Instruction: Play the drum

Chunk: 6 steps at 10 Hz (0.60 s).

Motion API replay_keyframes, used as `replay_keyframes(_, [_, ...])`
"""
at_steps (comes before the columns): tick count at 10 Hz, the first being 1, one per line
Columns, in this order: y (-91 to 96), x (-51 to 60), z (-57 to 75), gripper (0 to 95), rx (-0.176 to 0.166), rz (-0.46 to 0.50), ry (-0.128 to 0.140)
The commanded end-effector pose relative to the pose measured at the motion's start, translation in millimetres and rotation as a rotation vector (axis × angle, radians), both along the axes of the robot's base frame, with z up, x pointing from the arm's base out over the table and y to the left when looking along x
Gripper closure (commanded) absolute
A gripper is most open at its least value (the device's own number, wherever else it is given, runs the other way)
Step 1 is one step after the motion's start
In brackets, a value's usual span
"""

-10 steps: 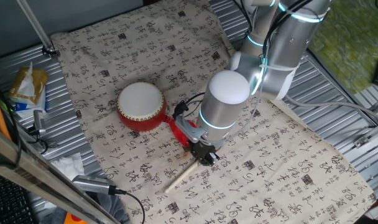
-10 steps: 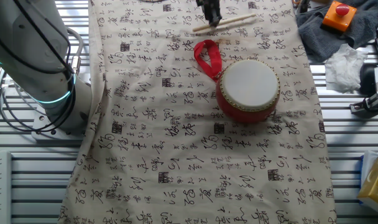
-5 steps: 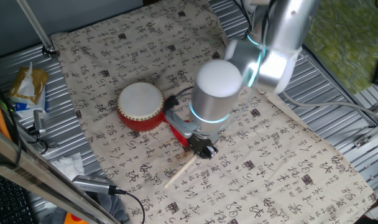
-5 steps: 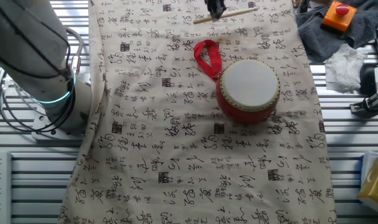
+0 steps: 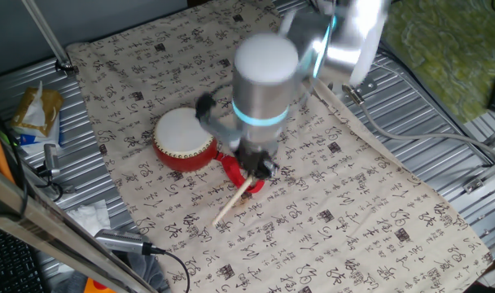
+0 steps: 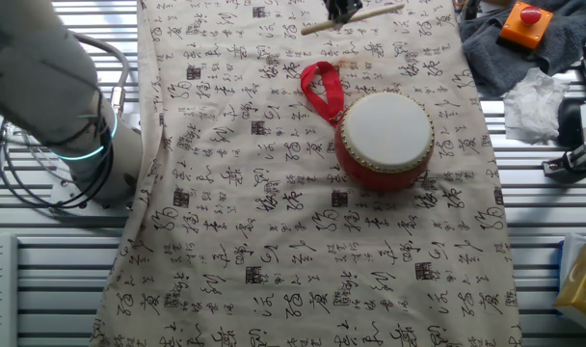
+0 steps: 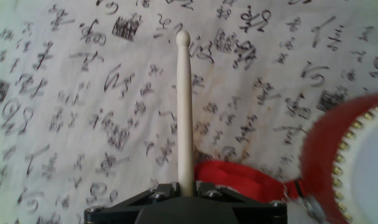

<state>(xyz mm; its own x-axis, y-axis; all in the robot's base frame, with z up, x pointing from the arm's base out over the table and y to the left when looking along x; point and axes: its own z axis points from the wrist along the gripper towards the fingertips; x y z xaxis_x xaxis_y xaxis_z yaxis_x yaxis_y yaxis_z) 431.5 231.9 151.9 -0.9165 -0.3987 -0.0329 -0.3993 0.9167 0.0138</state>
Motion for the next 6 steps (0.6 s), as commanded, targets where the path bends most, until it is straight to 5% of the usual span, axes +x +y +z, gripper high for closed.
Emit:
replay_keyframes(1, [-4.7, -1.7, 2.9, 95.0, -0.015, 0.003, 0.009])
replay_keyframes(6, [-18.7, -14.2, 11.4, 95.0, -0.039, -0.009, 0.003])
